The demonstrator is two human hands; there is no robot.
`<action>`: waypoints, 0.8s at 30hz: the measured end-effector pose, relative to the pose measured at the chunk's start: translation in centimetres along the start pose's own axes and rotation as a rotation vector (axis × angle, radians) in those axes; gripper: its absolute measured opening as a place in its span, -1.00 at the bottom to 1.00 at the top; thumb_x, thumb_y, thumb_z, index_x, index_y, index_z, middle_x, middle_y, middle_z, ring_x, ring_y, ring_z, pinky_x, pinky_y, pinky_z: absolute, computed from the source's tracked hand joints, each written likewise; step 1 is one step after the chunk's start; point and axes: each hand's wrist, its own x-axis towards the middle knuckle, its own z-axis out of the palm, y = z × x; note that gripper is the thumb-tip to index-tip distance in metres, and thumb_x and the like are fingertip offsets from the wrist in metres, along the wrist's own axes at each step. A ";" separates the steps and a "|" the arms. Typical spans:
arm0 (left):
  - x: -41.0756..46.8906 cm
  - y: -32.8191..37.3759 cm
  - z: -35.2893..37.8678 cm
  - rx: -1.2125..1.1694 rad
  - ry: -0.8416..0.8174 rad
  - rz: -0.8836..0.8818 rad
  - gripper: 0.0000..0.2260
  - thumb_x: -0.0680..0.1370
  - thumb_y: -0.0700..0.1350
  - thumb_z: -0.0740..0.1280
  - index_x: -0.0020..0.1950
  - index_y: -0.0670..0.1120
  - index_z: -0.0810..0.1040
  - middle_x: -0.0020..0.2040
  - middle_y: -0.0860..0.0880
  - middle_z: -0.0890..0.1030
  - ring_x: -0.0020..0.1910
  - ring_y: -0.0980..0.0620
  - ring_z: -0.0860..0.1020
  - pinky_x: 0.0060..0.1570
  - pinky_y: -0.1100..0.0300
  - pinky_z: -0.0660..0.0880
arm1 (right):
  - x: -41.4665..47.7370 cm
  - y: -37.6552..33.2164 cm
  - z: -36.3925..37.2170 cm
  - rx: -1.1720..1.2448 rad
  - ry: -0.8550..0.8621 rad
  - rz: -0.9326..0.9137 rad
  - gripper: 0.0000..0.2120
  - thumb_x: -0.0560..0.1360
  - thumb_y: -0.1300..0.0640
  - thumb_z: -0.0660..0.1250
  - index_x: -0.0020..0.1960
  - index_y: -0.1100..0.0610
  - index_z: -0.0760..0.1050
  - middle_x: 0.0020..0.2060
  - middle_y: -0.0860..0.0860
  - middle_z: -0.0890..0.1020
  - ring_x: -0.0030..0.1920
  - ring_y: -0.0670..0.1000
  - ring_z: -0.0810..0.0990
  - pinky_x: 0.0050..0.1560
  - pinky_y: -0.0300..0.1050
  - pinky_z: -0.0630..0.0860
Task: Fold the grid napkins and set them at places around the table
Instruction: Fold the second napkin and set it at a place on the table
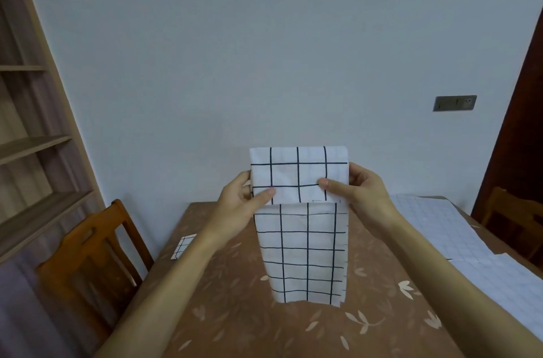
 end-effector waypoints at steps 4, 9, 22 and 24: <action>0.4 0.2 0.0 -0.037 0.020 0.011 -0.79 0.61 -0.26 0.34 0.24 -0.13 0.59 0.09 -0.07 0.73 0.08 -0.06 0.70 0.08 0.07 0.64 | -0.2 -0.3 -0.4 -0.005 -0.021 0.046 -0.72 0.46 0.25 0.49 0.17 0.20 0.64 0.07 0.12 0.73 0.09 0.16 0.71 0.16 0.08 0.60; 1.0 0.9 -0.4 -0.045 0.069 0.058 -0.80 0.61 -0.23 0.34 0.22 -0.11 0.60 0.09 -0.08 0.73 0.08 -0.05 0.70 0.11 0.05 0.63 | -0.7 -0.4 -1.3 -0.123 -0.169 0.136 -0.78 0.54 0.18 0.42 0.18 0.16 0.64 0.08 0.09 0.73 0.12 0.12 0.71 0.16 0.00 0.60; 1.3 0.8 -1.6 0.139 -0.020 0.132 -0.81 0.54 -0.29 0.43 0.14 -0.12 0.64 0.06 -0.02 0.73 0.09 0.02 0.69 0.15 0.07 0.61 | -0.2 -0.8 -0.8 -0.257 -0.015 -0.125 -0.46 0.53 0.27 0.41 -0.58 -0.04 0.47 -0.61 -0.21 0.36 -0.57 -0.21 0.31 -0.43 -0.41 0.29; 1.2 1.0 -1.7 0.189 -0.019 0.193 -0.78 0.53 -0.41 0.39 0.08 -0.16 0.67 0.00 -0.03 0.72 0.02 0.10 0.68 0.04 0.24 0.59 | -0.1 -0.6 -1.4 -0.282 -0.039 -0.149 -0.63 0.54 0.33 0.39 -0.32 -0.06 0.64 -0.39 -0.16 0.65 -0.34 -0.17 0.62 -0.24 -0.29 0.52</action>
